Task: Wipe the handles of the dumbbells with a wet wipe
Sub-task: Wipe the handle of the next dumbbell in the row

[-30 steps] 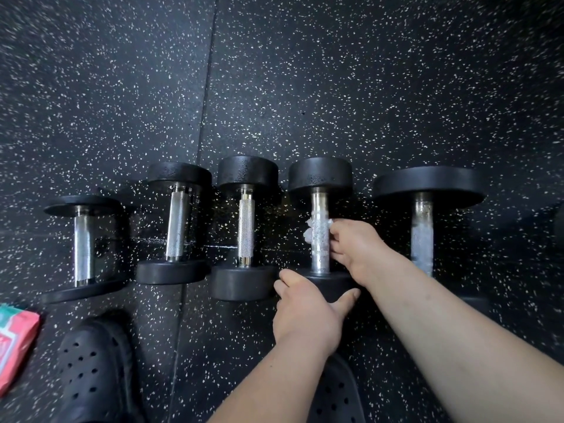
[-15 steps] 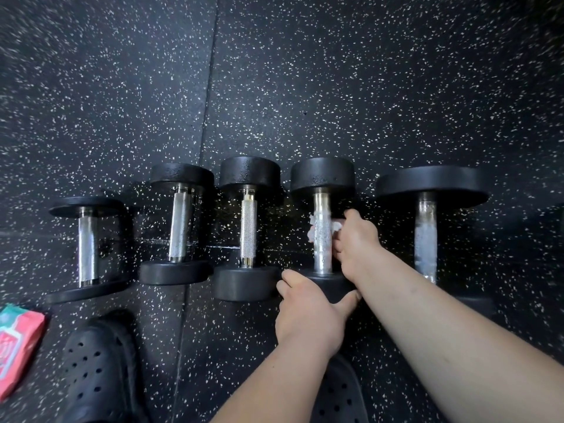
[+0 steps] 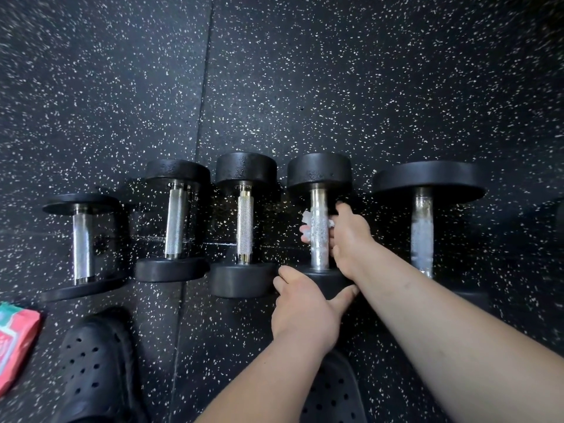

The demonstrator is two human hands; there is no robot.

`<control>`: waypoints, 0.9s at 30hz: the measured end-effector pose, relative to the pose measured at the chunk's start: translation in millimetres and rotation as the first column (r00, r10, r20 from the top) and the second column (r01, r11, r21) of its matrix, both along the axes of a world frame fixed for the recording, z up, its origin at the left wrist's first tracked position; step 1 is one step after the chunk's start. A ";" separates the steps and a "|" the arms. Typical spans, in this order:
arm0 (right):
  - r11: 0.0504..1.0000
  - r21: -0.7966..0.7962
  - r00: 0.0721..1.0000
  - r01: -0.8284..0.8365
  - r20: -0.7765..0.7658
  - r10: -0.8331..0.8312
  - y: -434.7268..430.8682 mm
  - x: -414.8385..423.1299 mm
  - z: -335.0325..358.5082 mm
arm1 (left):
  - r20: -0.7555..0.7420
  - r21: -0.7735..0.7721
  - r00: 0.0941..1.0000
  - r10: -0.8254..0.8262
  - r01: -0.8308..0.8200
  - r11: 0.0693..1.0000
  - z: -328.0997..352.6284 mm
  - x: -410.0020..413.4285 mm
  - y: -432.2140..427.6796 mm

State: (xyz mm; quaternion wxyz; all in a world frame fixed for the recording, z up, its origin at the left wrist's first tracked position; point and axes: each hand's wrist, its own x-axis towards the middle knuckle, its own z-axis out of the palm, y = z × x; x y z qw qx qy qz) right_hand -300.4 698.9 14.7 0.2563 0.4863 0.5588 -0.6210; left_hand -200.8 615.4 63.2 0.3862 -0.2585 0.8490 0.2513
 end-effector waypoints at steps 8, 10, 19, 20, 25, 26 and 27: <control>1.000 0.005 0.999 0.018 -0.037 -0.018 -1.5 2.1 0.8 | 0.055 0.068 0.995 -0.082 0.079 0.995 10.2 -5.1 -15.1; 1.000 0.003 0.999 0.021 -0.050 -0.021 -1.3 1.7 1.7 | 0.051 0.081 0.985 -0.162 0.158 0.984 14.2 -6.4 -27.2; 0.994 -0.076 0.993 -0.080 -0.096 0.072 3.5 7.5 7.4 | -0.209 -0.025 0.864 -0.457 0.463 0.886 26.7 -2.1 -57.9; 0.997 -0.044 0.994 -0.069 -0.087 0.065 4.0 7.5 6.2 | -0.202 -0.021 0.867 -0.456 0.462 0.887 25.5 -3.3 -58.7; 0.992 0.013 0.982 -0.129 -0.134 0.130 8.9 12.1 4.9 | -0.149 -0.055 0.851 -0.503 0.501 0.864 21.3 -16.7 -57.1; 0.991 -0.016 0.982 -0.133 -0.137 0.130 8.3 12.4 6.4 | -0.135 -0.056 0.851 -0.508 0.505 0.861 19.6 -20.7 -57.3; 0.991 -0.037 0.983 -0.128 -0.134 0.122 7.7 11.5 7.4 | -0.118 -0.047 0.852 -0.510 0.508 0.860 17.9 -24.9 -57.2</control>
